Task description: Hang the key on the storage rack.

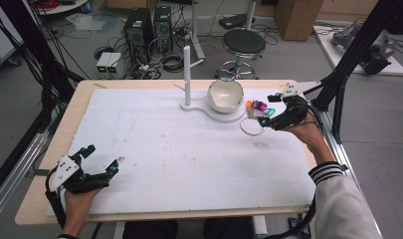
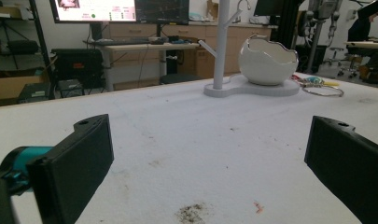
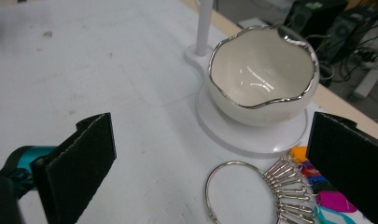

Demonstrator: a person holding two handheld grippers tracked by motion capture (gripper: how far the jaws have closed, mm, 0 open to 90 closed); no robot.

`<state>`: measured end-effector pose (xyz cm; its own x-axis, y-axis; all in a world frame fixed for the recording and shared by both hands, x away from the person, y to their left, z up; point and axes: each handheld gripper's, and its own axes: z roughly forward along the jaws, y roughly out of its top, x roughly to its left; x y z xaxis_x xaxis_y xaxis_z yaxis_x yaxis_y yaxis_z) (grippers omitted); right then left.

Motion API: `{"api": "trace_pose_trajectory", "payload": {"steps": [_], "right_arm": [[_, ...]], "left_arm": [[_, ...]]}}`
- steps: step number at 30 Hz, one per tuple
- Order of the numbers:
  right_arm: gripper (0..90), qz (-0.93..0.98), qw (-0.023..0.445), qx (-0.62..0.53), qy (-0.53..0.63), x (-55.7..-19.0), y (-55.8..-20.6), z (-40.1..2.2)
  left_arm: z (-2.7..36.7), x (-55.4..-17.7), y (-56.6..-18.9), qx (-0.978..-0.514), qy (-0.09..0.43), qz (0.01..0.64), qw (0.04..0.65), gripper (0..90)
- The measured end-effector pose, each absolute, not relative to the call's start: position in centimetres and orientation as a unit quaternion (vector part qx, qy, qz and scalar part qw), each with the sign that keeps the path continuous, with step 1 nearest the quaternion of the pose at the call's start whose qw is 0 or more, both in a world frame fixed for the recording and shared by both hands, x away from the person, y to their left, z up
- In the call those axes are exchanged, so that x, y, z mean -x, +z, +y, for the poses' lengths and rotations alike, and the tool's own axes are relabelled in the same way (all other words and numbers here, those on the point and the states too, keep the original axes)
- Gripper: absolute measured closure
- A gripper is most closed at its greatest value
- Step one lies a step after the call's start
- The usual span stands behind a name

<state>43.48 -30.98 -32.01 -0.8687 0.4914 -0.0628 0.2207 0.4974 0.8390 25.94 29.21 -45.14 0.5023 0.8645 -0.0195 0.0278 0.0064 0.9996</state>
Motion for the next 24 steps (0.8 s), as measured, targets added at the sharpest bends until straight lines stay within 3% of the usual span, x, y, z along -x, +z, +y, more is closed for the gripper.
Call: {"api": "trace_pose_trajectory", "payload": {"steps": [17, 24], "right_arm": [[1.0, 0.935, 0.080, -0.139, 0.316, -47.2, -31.9, -27.9], [1.0, 0.953, 0.059, -0.127, 0.269, -48.2, -33.6, -26.7]], "left_arm": [[29.1, -25.9, -45.1, -0.619, 0.345, 0.362, 0.606, 1.7], [29.1, -25.9, -45.1, -0.619, 0.344, 0.361, 0.606, 1.7]]}}
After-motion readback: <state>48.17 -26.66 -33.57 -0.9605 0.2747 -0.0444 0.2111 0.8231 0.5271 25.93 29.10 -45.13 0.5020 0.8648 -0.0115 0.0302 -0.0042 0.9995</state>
